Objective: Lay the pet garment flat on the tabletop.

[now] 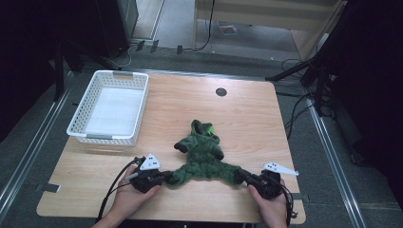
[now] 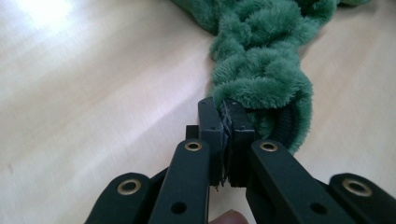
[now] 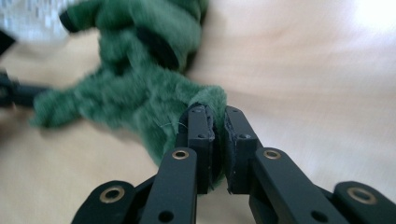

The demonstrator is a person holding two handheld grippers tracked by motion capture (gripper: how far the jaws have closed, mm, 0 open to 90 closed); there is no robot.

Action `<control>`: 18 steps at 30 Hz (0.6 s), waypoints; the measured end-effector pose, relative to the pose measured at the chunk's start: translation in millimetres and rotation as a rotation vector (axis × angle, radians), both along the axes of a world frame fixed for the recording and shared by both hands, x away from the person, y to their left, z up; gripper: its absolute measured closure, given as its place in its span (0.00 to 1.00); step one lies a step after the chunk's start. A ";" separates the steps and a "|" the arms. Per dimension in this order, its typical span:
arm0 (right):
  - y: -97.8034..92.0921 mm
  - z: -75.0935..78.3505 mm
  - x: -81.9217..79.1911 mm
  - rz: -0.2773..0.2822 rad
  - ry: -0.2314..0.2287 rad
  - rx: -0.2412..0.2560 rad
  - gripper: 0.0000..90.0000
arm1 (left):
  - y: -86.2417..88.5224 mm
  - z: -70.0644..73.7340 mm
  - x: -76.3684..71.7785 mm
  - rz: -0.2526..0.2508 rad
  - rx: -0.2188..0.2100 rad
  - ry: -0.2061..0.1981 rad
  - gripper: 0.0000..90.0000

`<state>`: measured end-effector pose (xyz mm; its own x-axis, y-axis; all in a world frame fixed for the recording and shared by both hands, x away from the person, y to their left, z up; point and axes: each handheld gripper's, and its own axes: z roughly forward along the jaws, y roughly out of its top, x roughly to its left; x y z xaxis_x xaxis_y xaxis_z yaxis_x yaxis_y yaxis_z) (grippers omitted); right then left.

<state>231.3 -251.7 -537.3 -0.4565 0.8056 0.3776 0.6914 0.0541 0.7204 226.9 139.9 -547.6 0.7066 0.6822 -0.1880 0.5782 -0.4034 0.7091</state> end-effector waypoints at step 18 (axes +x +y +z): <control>39.5 72.5 48.5 0.103 -0.203 -0.024 0.54 | -12.2 62.3 74.4 0.177 -0.216 -0.089 0.48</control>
<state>279.8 -212.2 -464.8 -0.6019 0.7581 0.2509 0.5220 0.1357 0.8421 301.3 127.7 -485.4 0.6004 0.7470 -0.2855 0.5581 -0.1357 0.8186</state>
